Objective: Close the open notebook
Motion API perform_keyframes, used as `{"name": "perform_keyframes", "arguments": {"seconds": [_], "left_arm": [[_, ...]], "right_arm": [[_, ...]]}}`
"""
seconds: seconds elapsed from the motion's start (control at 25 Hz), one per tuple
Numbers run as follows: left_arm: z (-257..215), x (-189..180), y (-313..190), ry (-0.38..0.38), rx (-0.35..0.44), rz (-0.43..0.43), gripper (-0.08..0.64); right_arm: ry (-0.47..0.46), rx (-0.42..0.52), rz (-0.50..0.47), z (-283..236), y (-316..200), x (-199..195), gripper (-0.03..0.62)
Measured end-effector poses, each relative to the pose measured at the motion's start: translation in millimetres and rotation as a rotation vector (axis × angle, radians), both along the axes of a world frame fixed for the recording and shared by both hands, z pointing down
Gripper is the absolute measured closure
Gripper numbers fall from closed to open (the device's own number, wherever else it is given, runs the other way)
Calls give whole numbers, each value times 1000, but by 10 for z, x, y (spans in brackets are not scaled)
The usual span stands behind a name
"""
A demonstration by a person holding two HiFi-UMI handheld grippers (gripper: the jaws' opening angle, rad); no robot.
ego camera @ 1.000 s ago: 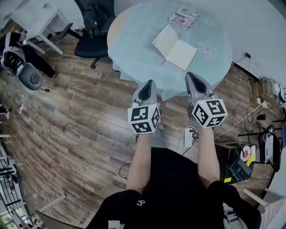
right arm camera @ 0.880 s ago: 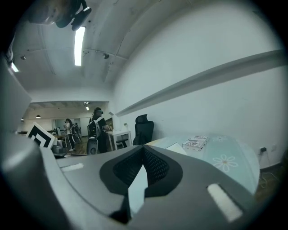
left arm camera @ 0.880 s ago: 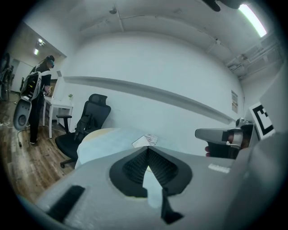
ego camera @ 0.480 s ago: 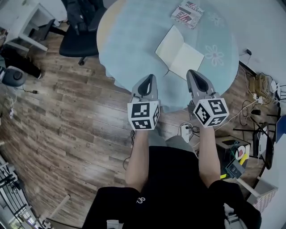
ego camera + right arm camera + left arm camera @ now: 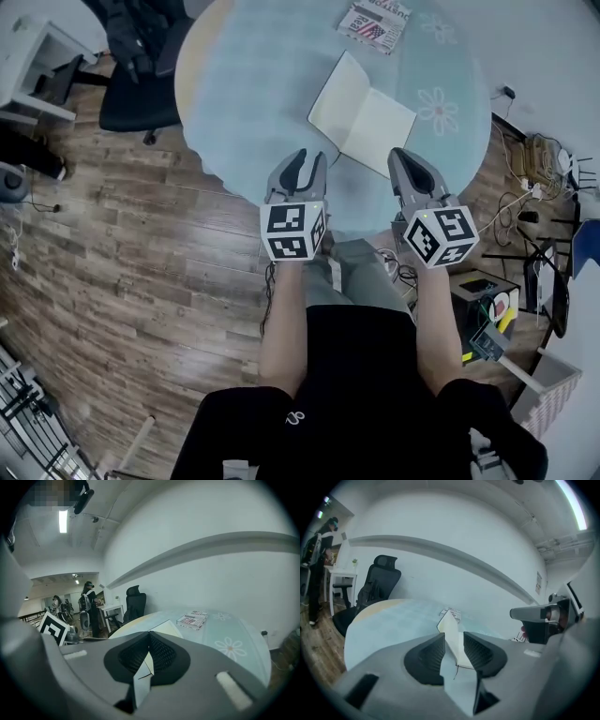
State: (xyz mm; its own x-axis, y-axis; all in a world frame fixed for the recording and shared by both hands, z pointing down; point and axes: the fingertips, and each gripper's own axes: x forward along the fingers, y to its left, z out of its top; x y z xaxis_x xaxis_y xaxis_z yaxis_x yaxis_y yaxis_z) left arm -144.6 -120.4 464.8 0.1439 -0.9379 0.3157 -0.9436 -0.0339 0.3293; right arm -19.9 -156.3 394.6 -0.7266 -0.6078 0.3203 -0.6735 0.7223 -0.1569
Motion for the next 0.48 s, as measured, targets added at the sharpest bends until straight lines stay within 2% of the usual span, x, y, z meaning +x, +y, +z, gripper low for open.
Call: {"name": "perform_keyframes", "arguments": {"seconds": [0.2, 0.48], "left_arm": [[242, -26, -174, 65, -25, -19, 392], [615, 27, -463, 94, -93, -2, 382]], "right_arm": [[25, -18, 7, 99, -68, 104, 583], [41, -47, 83, 248, -185, 502, 583]]}}
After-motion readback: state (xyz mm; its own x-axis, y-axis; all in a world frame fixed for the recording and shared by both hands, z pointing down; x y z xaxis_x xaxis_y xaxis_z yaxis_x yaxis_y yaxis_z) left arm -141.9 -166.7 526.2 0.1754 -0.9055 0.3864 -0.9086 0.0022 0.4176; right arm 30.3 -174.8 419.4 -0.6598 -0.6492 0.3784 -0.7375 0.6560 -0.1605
